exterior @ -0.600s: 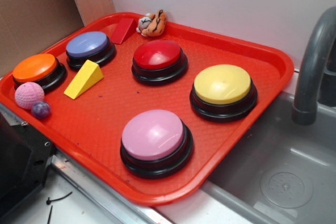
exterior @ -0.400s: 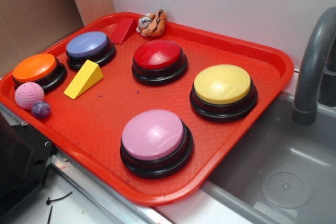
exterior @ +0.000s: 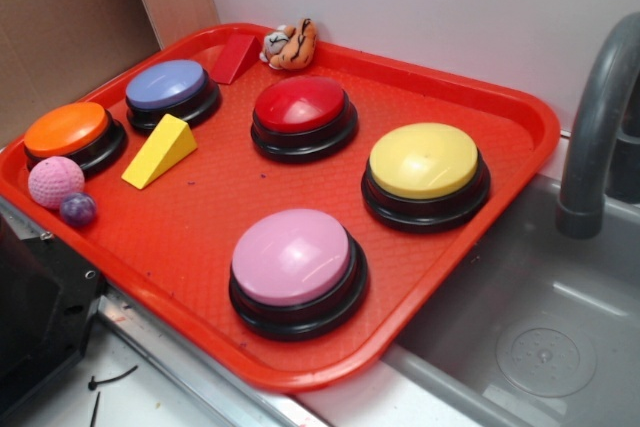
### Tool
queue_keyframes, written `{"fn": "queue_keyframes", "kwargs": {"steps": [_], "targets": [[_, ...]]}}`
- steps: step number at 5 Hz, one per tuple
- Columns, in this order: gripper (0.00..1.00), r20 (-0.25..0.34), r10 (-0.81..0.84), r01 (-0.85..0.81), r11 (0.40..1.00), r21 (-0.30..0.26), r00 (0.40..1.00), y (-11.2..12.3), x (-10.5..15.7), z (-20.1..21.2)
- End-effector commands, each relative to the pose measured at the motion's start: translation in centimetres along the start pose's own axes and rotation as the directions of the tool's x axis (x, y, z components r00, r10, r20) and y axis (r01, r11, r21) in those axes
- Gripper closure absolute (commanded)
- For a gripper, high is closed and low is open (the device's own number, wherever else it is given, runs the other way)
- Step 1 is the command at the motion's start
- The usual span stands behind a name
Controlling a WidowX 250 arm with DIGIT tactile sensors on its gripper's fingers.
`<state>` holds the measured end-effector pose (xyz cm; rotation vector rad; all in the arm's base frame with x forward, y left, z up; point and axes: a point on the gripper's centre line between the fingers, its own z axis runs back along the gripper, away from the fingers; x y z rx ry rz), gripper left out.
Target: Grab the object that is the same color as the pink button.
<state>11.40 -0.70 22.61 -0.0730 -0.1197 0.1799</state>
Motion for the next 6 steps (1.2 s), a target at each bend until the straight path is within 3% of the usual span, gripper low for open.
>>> {"fn": "queue_keyframes", "kwargs": {"steps": [1, 2, 6], "targets": [[0.0, 0.113, 0.368, -0.365, 0.93, -0.05, 0.923, 3.4, 0.0, -2.1], [0.0, 0.138, 0.485, -0.483, 0.874, -0.051, 0.863, 5.0, -0.2, -3.8], [0.0, 0.138, 0.651, -0.665, 0.725, 0.178, 0.746, 10.1, 0.6, -13.3]]}}
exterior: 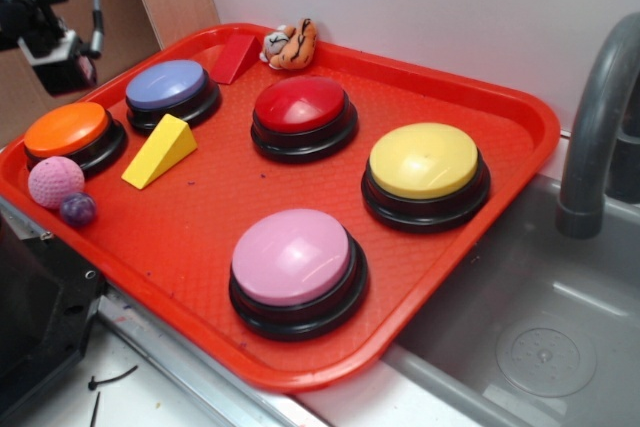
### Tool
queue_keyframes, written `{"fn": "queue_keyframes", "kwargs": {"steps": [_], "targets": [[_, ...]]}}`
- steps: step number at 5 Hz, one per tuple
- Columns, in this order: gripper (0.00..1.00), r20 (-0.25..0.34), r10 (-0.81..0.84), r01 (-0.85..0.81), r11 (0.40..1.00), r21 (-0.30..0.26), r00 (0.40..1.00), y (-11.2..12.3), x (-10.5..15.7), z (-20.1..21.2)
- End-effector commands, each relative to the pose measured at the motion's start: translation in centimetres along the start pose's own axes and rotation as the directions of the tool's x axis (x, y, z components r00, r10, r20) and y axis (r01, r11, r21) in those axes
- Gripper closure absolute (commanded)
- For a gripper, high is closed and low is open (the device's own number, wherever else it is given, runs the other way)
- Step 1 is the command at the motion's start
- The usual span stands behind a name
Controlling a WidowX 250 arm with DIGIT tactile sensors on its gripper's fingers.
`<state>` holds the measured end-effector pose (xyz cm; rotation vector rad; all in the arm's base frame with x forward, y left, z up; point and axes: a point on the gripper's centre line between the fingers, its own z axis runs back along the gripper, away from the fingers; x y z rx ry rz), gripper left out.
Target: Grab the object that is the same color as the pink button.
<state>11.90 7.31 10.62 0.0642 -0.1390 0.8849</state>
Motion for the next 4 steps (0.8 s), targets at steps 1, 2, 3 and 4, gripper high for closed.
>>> {"fn": "queue_keyframes", "kwargs": {"steps": [1, 2, 3, 4], "targets": [[0.0, 0.004, 0.037, -0.037, 0.996, 0.085, 0.999, 1.2, 0.6, -3.4], [0.0, 0.003, 0.042, -0.042, 0.991, 0.13, 0.999, 1.4, 0.7, -5.0], [0.0, -0.004, 0.047, -0.046, 0.987, 0.157, 0.999, 1.4, 0.7, -6.0], [0.0, -0.015, 0.035, -0.032, 0.985, 0.17, 0.999, 1.0, 0.4, -6.9]]}}
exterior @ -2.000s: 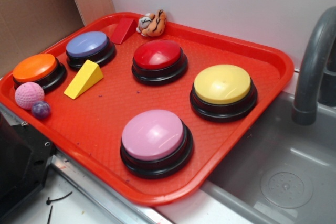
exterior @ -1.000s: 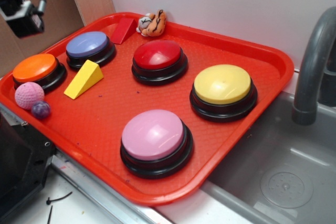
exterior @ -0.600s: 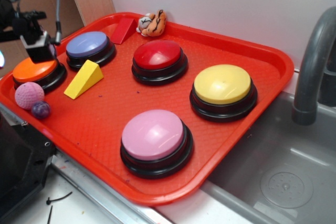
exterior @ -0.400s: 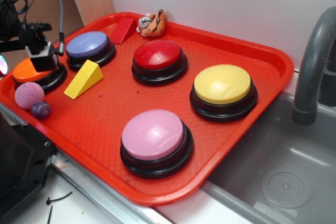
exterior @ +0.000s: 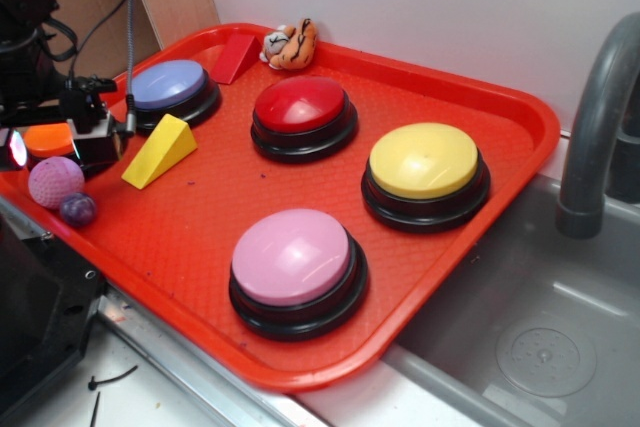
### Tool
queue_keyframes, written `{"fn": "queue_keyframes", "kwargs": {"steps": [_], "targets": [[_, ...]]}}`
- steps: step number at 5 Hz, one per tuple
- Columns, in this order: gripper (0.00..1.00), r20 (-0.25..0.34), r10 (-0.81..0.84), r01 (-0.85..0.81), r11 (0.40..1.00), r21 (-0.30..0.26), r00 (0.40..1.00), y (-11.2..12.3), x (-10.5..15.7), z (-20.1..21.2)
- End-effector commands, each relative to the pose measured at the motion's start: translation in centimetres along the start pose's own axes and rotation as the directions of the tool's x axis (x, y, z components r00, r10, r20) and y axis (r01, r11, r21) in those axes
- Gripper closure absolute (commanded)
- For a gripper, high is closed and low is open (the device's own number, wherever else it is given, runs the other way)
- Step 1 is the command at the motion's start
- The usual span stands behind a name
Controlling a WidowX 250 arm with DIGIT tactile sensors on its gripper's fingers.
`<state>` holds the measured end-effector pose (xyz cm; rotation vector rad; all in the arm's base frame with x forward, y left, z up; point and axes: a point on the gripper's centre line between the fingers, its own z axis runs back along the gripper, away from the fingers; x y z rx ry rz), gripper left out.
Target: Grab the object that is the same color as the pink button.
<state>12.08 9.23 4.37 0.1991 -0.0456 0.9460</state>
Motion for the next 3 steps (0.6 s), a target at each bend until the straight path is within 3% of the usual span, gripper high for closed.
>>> {"fn": "queue_keyframes", "kwargs": {"steps": [1, 2, 3], "targets": [[0.0, -0.001, -0.027, 0.027, 1.0, 0.01, 1.0, -0.3, -0.9, -0.8], [0.38, -0.004, -0.026, 0.026, 0.999, 0.028, 1.0, -0.1, -1.1, -1.4], [1.0, -0.005, -0.003, 0.004, 0.999, 0.042, 1.0, 0.0, -0.8, -1.9]]}}
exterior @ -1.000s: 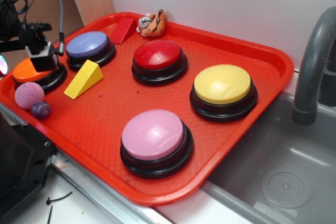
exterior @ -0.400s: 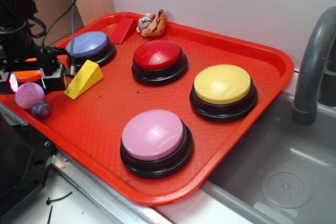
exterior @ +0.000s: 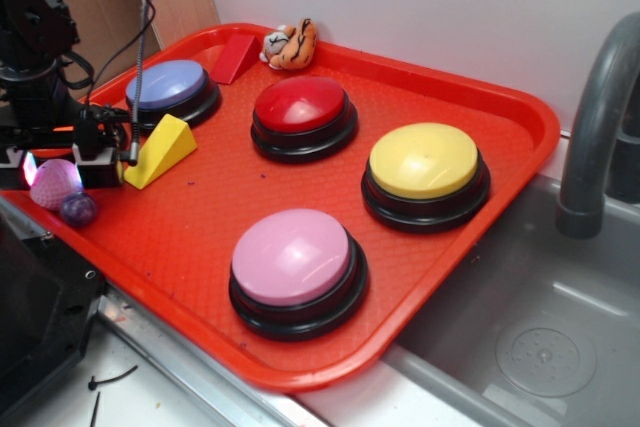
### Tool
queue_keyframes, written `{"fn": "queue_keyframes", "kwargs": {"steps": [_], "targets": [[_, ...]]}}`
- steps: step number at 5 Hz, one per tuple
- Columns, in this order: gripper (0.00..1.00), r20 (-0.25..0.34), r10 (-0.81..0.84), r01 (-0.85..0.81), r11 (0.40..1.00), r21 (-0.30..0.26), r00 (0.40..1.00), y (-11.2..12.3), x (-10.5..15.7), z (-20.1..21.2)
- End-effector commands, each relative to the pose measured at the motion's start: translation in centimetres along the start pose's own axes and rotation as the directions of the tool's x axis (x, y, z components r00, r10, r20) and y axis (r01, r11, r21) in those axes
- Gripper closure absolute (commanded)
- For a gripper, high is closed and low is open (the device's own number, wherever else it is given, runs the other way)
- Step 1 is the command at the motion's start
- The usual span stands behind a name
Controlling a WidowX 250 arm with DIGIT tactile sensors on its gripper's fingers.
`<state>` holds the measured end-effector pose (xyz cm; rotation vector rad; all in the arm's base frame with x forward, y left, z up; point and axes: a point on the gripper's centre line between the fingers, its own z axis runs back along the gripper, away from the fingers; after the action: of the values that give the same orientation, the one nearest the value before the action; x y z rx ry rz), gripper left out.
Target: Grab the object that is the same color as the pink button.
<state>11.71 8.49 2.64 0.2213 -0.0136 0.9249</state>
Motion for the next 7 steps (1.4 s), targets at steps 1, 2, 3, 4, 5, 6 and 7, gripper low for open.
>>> {"fn": "queue_keyframes", "kwargs": {"steps": [1, 2, 3, 4, 5, 6, 7], "targets": [[1.0, 0.013, 0.021, -0.022, 1.0, 0.004, 1.0, 0.4, 0.5, -0.1], [1.0, 0.03, -0.021, 0.023, 0.998, -0.054, 0.999, -0.4, 0.5, 1.9], [1.0, 0.025, -0.09, 0.093, 0.984, -0.152, 0.996, -1.1, 0.5, 5.7], [1.0, 0.061, -0.258, 0.265, 0.942, -0.207, 0.964, -2.3, 0.5, 9.8], [1.0, 0.083, -0.447, 0.448, 0.833, -0.324, 0.891, -3.6, -0.2, 13.7], [1.0, 0.119, -0.529, 0.537, 0.783, -0.314, 0.84, -4.8, -1.0, 15.8], [1.0, 0.147, -0.556, 0.571, 0.755, -0.322, 0.818, -6.2, -1.2, 16.8]]}}
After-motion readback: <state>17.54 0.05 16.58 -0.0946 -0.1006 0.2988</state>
